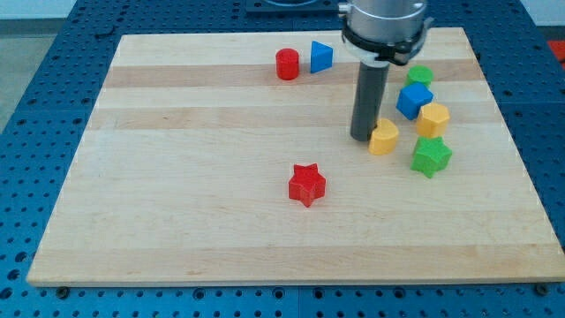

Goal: Push the yellow heart along with green star a bit right

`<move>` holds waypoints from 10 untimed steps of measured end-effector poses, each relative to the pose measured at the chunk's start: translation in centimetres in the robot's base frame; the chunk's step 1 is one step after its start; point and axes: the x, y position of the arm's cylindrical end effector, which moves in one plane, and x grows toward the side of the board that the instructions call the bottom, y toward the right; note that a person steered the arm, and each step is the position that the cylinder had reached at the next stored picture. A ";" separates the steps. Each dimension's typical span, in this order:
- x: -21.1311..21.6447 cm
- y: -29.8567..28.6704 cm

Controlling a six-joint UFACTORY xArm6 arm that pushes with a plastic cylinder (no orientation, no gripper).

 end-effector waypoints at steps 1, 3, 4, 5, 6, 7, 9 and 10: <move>1.1 1.8; 1.1 1.2; 1.2 -0.2; 2.1 -0.5; 3.4 -0.5; 4.3 -0.5; 3.0 1.0; 2.7 2.7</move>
